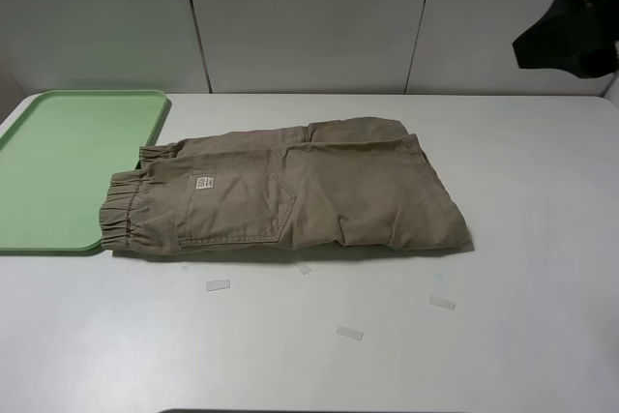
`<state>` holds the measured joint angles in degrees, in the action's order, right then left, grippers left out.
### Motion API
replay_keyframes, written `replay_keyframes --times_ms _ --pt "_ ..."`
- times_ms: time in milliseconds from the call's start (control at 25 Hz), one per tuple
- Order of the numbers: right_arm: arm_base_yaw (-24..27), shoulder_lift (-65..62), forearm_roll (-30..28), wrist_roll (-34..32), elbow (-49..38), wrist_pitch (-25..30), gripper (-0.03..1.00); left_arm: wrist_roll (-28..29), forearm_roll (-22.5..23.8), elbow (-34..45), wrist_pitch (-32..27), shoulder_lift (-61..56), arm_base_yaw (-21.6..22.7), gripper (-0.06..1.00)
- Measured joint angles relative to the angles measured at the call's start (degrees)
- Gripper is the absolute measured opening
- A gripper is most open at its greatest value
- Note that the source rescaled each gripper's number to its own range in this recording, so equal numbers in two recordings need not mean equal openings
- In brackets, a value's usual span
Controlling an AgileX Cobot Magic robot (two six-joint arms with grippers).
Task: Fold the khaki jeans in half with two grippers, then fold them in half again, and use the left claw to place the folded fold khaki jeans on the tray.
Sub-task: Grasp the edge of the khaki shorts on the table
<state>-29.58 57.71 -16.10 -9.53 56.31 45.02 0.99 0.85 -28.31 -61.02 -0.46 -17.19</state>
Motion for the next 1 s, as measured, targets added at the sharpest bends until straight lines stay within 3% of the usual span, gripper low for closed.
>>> replay_keyframes --times_ms 160,360,680,1000 --pt "1.0 5.1 2.9 1.2 0.0 -6.4 1.0 -0.1 0.0 0.0 0.0 0.0 0.0 0.83" --pt "8.3 10.0 11.6 9.5 0.0 -12.4 1.0 -0.1 0.0 0.0 0.0 0.0 0.0 0.83" --pt "18.2 20.9 27.9 27.3 0.1 -14.4 1.0 -0.1 0.0 0.0 0.0 0.0 0.0 0.83" --pt "23.5 34.2 38.9 37.4 4.7 -13.3 1.0 -0.1 0.0 0.0 0.0 0.0 0.0 0.83"
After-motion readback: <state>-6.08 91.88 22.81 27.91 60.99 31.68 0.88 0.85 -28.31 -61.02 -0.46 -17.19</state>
